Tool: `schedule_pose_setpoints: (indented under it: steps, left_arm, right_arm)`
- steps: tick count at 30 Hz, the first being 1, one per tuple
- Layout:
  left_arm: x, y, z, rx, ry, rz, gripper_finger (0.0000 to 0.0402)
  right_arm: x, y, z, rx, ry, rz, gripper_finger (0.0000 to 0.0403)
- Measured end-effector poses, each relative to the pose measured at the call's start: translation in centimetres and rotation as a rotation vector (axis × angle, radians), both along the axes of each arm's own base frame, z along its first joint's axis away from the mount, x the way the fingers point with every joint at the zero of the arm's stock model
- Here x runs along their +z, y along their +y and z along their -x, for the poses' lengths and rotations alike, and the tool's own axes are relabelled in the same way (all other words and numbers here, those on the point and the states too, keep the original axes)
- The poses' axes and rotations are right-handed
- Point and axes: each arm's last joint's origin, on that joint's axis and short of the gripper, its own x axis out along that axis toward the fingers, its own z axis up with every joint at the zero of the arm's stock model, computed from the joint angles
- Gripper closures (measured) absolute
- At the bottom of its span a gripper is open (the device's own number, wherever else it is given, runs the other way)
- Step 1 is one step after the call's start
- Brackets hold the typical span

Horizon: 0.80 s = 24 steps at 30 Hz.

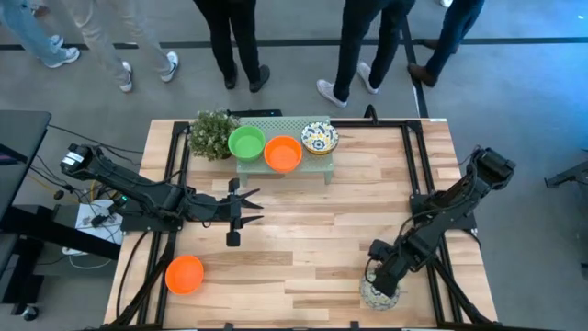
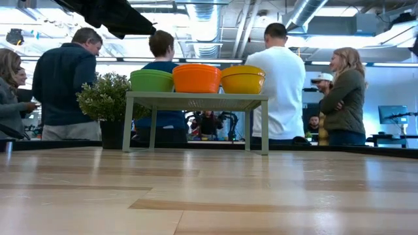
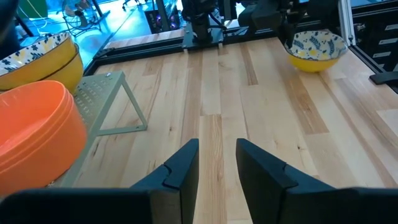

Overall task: Pick & Place Mini bowls
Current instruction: Stack the yellow bowl on top of the yellow bowl on the shelf

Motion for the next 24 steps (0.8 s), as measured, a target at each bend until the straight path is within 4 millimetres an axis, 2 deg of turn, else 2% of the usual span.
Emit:
schedule_pose_setpoints:
  steps: [6, 10, 13, 20, 24]
  left_arm:
    - [0.0, 0.0, 0.0, -0.001, 0.000, -0.003, 0.0293]
    - [0.0, 0.0, 0.0, -0.001, 0.000, -0.004, 0.0293]
    - [0.0, 0.0, 0.0, -0.001, 0.000, -0.004, 0.0293]
    - [0.0, 0.0, 0.0, -0.001, 0.000, -0.004, 0.0293]
    - [0.0, 0.0, 0.0, -0.001, 0.000, -0.003, 0.0293]
  right_arm:
    - [2.1, -1.7, -1.1, 0.049, -0.174, 0.059, 0.0397]
    - [4.0, -3.8, -2.1, 0.069, -0.348, 0.158, 0.0397]
    - [5.2, -6.1, -2.8, -0.019, -0.426, 0.190, 0.0397]
    - [8.4, -11.1, -4.6, -0.270, -0.650, 0.127, 0.0395]
    - [11.3, -13.6, -5.3, -0.282, -0.808, 0.169, 0.0398]
